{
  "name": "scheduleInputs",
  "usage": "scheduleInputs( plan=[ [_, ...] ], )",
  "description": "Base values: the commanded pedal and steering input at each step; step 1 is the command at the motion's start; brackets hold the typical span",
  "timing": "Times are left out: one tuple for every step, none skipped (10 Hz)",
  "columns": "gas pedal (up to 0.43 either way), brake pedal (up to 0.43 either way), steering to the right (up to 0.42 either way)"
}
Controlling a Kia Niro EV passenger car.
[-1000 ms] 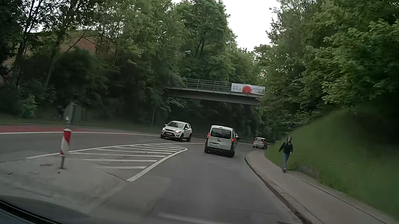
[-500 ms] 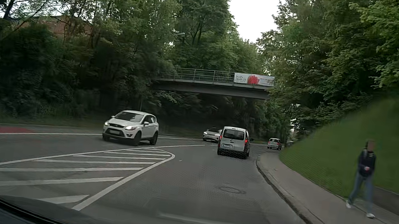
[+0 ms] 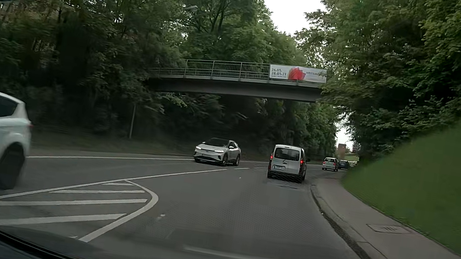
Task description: Follow the waypoints while adhering to traffic rules and regulations
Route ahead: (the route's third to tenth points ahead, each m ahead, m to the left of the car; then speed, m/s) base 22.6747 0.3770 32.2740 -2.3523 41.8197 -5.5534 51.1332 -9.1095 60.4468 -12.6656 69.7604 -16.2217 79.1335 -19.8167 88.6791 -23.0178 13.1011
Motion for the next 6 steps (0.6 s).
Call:
scheduleInputs(
  plan=[
    [0.138, 0.0, 0.027],
    [0.15, 0.0, 0.036],
    [0.15, 0.0, 0.04],
    [0.15, 0.0, 0.043],
    [0.15, 0.0, 0.046],
    [0.138, 0.0, 0.052]
  ],
)
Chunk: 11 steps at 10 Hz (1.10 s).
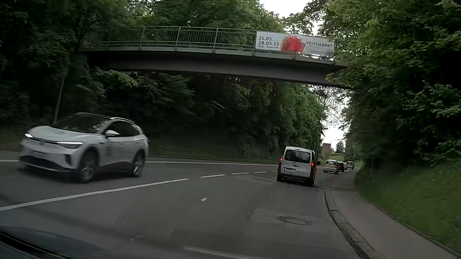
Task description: Follow the waypoints while adhering to traffic rules and regulations
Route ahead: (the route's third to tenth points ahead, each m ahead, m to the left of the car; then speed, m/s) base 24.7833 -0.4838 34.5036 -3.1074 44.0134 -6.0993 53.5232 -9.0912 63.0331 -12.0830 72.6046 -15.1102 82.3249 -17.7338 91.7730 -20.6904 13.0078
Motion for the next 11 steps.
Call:
scheduleInputs(
  plan=[
    [0.13, 0.0, 0.054],
    [0.118, 0.0, 0.053],
    [0.118, 0.0, 0.052],
    [0.118, 0.0, 0.05],
    [0.118, 0.0, 0.048],
    [0.118, 0.0, 0.046],
    [0.118, 0.0, 0.045],
    [0.118, 0.0, 0.045],
    [0.118, 0.0, 0.045],
    [0.118, 0.0, 0.044],
    [0.118, 0.0, 0.044]
  ],
)
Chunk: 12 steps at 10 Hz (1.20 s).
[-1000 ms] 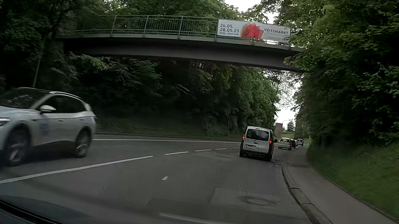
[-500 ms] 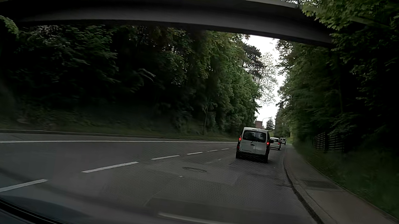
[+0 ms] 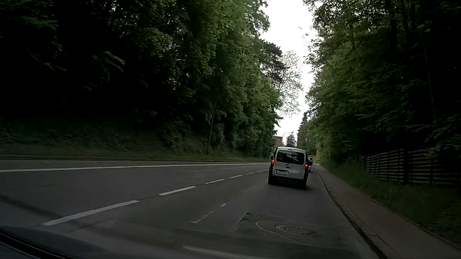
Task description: Follow the waypoints while adhering to traffic rules and regulations
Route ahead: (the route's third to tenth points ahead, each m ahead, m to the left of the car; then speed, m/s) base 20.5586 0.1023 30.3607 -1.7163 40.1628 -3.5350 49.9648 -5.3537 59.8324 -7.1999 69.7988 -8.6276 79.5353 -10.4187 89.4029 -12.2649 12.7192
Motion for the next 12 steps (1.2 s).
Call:
scheduleInputs(
  plan=[
    [0.118, 0.0, 0.042],
    [0.118, 0.0, 0.041],
    [0.118, 0.0, 0.04],
    [0.118, 0.0, 0.039],
    [0.11, 0.0, 0.039],
    [0.11, 0.0, 0.037],
    [0.11, 0.0, 0.035],
    [0.11, 0.0, 0.034],
    [0.11, 0.0, 0.034],
    [0.11, 0.0, 0.034],
    [0.087, 0.0, 0.034],
    [0.059, 0.0, 0.032]
  ],
)
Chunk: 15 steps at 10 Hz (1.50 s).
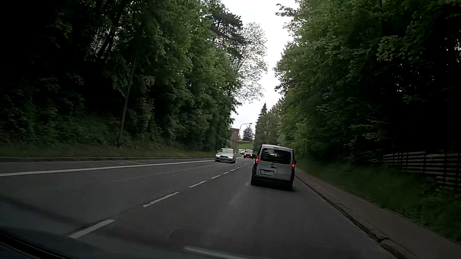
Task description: Follow the waypoints while adhering to traffic rules and regulations
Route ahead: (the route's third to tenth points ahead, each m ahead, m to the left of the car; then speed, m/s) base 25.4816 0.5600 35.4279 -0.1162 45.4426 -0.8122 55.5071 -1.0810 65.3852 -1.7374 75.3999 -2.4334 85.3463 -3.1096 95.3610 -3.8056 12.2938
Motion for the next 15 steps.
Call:
scheduleInputs(
  plan=[
    [0.039, 0.0, 0.03],
    [0.008, 0.0, 0.026],
    [0.0, 0.0, 0.021],
    [0.0, 0.0, 0.018],
    [0.0, 0.0, 0.016],
    [0.0, 0.0, 0.014],
    [0.0, 0.0, 0.011],
    [0.0, 0.0, 0.008],
    [0.0, 0.0, 0.007],
    [0.0, 0.0, 0.007],
    [0.067, 0.0, 0.007],
    [0.098, 0.0, 0.007],
    [0.098, 0.0, 0.007],
    [0.098, 0.0, 0.007],
    [0.098, 0.0, 0.007]
  ],
)
